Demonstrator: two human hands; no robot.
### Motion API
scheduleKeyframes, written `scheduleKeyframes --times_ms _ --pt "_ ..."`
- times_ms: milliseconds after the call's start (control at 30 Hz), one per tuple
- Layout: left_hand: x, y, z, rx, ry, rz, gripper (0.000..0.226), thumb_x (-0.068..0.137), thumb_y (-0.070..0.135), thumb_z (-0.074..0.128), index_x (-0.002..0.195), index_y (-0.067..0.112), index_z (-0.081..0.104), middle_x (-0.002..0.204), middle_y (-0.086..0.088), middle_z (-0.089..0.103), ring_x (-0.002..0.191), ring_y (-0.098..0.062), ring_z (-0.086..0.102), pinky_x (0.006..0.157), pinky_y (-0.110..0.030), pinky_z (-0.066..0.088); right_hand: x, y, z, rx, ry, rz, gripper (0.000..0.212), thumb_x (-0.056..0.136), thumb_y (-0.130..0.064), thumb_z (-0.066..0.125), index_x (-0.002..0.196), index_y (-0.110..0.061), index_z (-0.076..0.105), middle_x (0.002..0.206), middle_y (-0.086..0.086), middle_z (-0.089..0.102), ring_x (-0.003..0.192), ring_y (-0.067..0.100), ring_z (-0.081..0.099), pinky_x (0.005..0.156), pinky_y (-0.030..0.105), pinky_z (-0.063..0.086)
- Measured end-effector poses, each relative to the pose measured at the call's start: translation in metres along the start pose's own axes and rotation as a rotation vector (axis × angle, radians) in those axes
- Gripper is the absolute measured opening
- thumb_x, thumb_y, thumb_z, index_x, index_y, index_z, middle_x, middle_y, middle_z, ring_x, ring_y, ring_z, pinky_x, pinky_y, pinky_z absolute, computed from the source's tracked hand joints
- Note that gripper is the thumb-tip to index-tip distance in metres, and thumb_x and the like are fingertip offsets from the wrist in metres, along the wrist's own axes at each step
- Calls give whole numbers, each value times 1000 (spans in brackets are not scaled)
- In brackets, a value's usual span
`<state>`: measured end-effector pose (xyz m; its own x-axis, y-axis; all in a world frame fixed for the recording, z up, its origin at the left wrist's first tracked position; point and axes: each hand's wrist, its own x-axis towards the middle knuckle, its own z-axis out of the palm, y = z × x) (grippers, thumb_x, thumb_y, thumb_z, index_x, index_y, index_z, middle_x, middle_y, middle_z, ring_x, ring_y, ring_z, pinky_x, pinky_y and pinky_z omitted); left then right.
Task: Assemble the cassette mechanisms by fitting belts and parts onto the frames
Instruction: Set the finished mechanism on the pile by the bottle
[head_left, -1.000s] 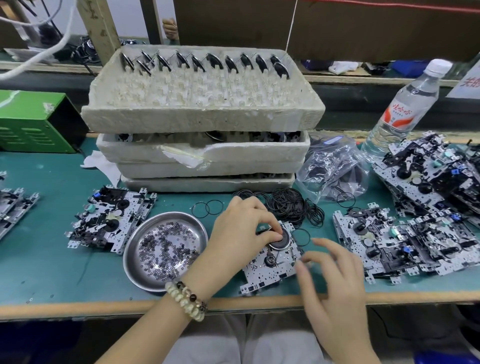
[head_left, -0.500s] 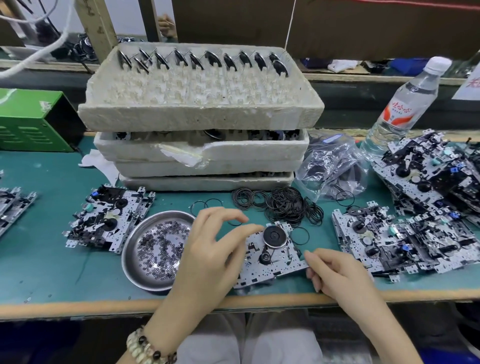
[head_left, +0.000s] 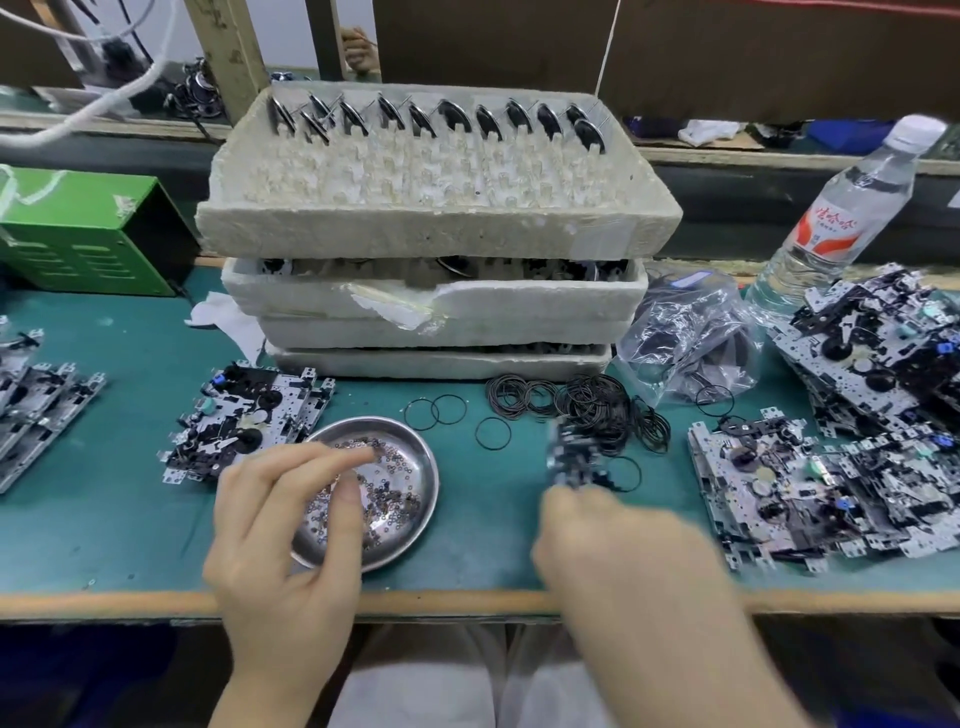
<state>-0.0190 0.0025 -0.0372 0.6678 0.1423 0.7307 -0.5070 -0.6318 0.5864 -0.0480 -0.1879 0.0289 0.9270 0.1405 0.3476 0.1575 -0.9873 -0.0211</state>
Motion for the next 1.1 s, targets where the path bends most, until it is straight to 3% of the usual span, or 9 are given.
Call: scheduleKeyframes --times_ms 67,167,267,467,567,833,967,1100 --pt "-4 -6 -1 20 -5 -23 17 93 8 60 107 16 67 102 -1 58 92 -30 57 93 -23 41 -7 -33 22 -102 -31 -96 20 59 -15 42 43 -12 54 41 0 45 27 15 44 34 16 25" --pt "-9 -13 -8 37 7 -34 16 95 11 60 109 14 66 104 2 58 98 -24 57 95 -29 42 -13 -55 53 -148 -183 -113 29 32 -23 80 37 -6 57 38 1 45 28 13 45 34 17 32" --pt "-16 -15 -16 23 16 -47 15 94 11 61 107 17 66 102 4 61 100 -20 58 95 -26 41 -9 -54 58 -122 -258 -71 48 11 -25 91 36 -4 55 35 3 44 27 16 45 33 19 33" --pt "-46 -6 -17 22 -67 -25 14 84 0 65 92 8 74 93 -5 65 93 -23 60 88 -27 43 15 -54 56 1 -42 -118 33 46 -36 92 62 -21 67 58 -5 58 54 16 56 42 24 38" --pt "-54 0 -15 34 -25 -51 14 84 -1 64 86 8 75 88 -8 66 88 -25 61 83 -26 44 32 -63 69 -11 -60 -169 27 51 -32 89 66 -24 68 69 -5 59 68 17 56 54 28 43" --pt "-59 4 -14 -20 3 -93 21 85 3 64 89 22 71 92 -2 65 88 -19 61 83 -20 42 45 -79 83 -17 -130 -271 23 37 -22 81 45 -21 59 59 -8 55 65 17 56 56 27 44" --pt "-58 2 -15 -10 -3 -96 26 83 1 65 89 25 71 92 0 65 89 -18 61 83 -21 42 46 -78 90 12 -62 -257 15 47 -15 73 51 -21 60 61 -7 56 64 17 55 56 28 43" --pt "-56 0 -15 12 -14 -107 22 82 0 64 86 20 73 90 -2 65 88 -17 60 80 -22 42 44 -75 97 34 30 -233 10 63 -14 62 69 -21 63 71 -4 58 68 19 54 58 30 41"
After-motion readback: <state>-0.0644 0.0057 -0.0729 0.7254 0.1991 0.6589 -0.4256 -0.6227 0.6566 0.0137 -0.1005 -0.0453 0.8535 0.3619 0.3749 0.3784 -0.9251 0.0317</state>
